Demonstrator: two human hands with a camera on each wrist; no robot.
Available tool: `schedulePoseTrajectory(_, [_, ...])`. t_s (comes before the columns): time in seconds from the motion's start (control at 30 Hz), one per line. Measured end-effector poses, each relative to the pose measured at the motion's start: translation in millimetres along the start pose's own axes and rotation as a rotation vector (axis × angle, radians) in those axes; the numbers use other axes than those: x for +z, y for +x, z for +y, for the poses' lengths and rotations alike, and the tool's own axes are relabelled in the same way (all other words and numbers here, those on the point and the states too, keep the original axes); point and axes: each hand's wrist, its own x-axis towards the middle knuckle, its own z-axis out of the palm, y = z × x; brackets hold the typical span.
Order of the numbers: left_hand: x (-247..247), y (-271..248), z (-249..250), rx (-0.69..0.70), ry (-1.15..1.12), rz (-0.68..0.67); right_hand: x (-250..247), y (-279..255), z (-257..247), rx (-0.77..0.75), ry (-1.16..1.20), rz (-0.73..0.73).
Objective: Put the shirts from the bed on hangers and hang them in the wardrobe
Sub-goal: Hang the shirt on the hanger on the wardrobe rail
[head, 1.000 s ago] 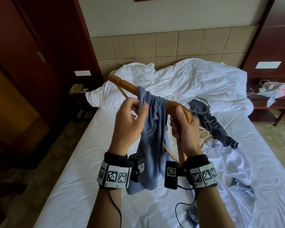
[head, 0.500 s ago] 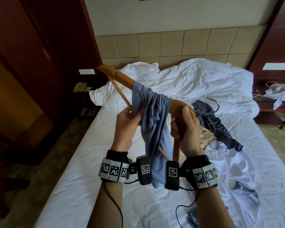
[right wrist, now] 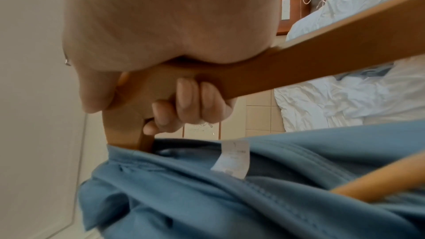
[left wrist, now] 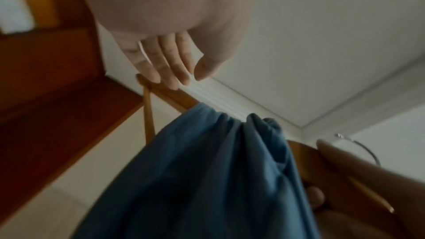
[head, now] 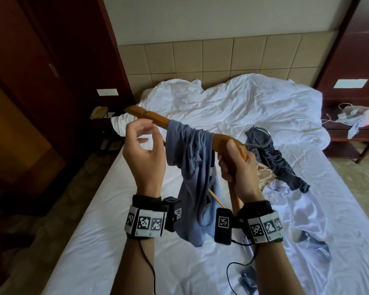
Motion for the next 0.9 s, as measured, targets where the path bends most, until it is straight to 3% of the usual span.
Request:
schedulePoseTrajectory(0.07, [-4,4,4,0.189,0.118,-0.033,1,-2,-2,-0.002,-0.025,-0.050])
schedulePoseTrajectory(0.17, [-7,9,5,0.364,0.364,-0.202,5,-4,-6,-0.001,-0.046,-0.134])
schedulePoseTrajectory(0.27, [-1,5,5,0.412,0.565,-0.365,9,-6,-7,0.000,-0.103,-0.187])
schedulePoseTrajectory(0.4, [11,-11,8,0.475,0.590,-0.510,15,-8,-6,0.013,-0.176,-0.254])
schedulePoseTrajectory(0.6, [3,-3,0,0.446,0.586,-0.414,13,-8,-7,-0.004,-0.203,-0.393])
schedulePoseTrajectory(0.7, [-5,1,-7,0.398,0.621,-0.351,7,-3,1,0.000,-0.340,-0.457])
schedulePoseTrajectory(0.9, [-7,-2,1,0.359,0.614,-0.313,17,-1,10,-0.119,-0.369,-0.406])
